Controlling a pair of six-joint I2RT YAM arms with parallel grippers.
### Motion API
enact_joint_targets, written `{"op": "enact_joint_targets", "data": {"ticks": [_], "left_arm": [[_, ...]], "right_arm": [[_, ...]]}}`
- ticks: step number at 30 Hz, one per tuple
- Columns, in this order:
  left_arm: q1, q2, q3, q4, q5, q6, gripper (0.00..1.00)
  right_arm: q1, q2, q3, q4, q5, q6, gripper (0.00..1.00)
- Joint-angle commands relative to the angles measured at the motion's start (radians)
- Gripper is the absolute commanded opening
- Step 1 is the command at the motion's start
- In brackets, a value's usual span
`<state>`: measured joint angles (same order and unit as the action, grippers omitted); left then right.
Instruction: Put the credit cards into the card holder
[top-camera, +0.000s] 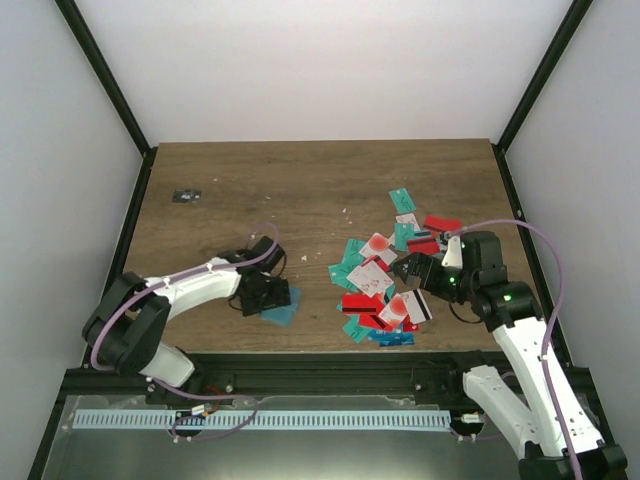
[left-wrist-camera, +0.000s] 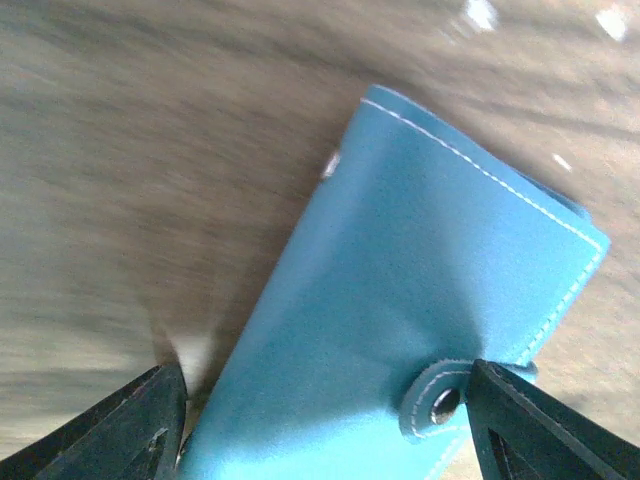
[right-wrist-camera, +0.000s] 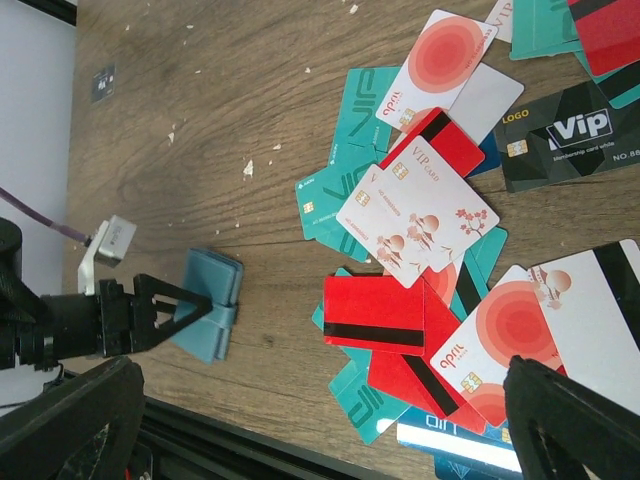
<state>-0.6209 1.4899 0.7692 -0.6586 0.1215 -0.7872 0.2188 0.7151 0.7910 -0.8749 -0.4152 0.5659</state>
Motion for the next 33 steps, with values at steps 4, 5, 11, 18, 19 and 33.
{"op": "enact_joint_targets", "data": {"ticks": [4, 5, 11, 18, 19, 33], "left_arm": [[-0.147, 0.013, 0.081, -0.002, 0.11, -0.133, 0.82], [-0.15, -0.007, 0.098, -0.03, 0.093, -0.117, 0.83], [-0.143, -0.131, 0.094, -0.097, -0.009, 0.04, 0.83], [-0.085, -0.214, -0.094, 0.012, 0.05, 0.047, 0.66], [-0.081, -0.23, -0.121, 0.04, 0.069, 0.042, 0.65], [-0.05, -0.237, -0.275, 0.288, 0.208, 0.057, 0.44]], "right_arm": [[0.01, 0.011, 0.024, -0.009, 0.013, 0.001, 1.0], [0.009, 0.011, 0.03, -0.018, 0.015, 0.0, 1.0], [0.01, -0.015, 0.044, -0.049, 0.035, -0.015, 1.0], [0.01, -0.019, 0.005, 0.012, -0.021, -0.001, 1.0], [0.01, -0.011, 0.006, 0.015, -0.023, -0.002, 1.0], [0.01, 0.098, 0.03, 0.042, -0.05, -0.035, 1.0]]}}
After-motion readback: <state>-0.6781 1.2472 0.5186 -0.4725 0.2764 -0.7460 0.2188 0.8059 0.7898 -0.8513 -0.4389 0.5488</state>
